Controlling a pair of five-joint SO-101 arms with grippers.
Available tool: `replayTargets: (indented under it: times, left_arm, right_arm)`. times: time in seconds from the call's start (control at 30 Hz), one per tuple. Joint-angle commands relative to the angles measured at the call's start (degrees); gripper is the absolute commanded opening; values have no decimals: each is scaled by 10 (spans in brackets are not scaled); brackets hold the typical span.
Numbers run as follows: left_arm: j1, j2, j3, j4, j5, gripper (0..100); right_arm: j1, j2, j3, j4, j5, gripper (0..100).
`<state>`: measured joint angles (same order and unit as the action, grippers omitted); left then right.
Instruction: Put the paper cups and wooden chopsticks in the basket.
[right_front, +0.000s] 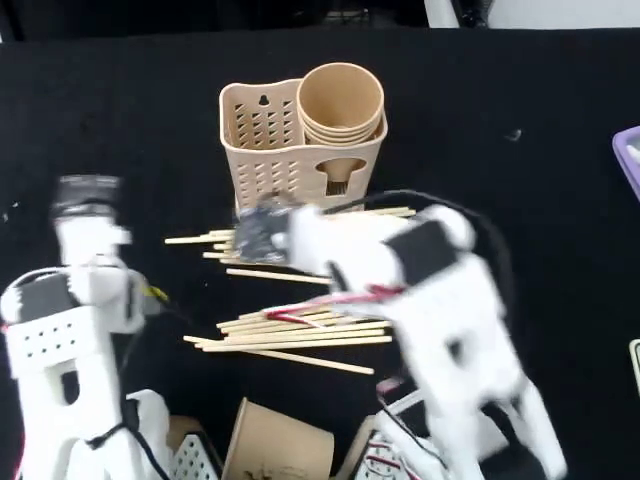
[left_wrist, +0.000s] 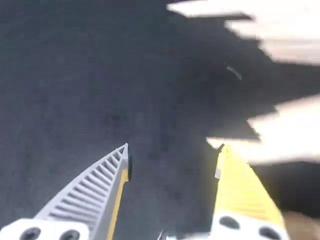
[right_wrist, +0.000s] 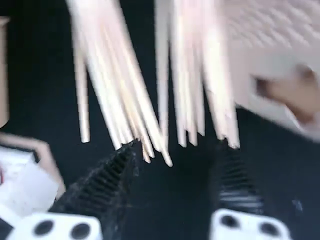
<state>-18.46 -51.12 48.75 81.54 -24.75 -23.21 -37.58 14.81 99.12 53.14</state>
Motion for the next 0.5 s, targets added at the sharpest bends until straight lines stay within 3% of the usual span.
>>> replayTargets:
  times: [0.0,0.13,0.33,0.47]
  left_arm:
    - [127,-4,-89,95,-32,279]
    - [236,-4,-169,170,-13,279]
    - [307,-2,-161,188,105,279]
    - [375,-3,-119,187,213,279]
  right_arm:
    - [83,-87,-6,17,-13,23]
    - [156,-115,23,11,-13,30]
    - [278,-116,66,-59,-14,11]
    - [304,-115,109,-100,-14,11]
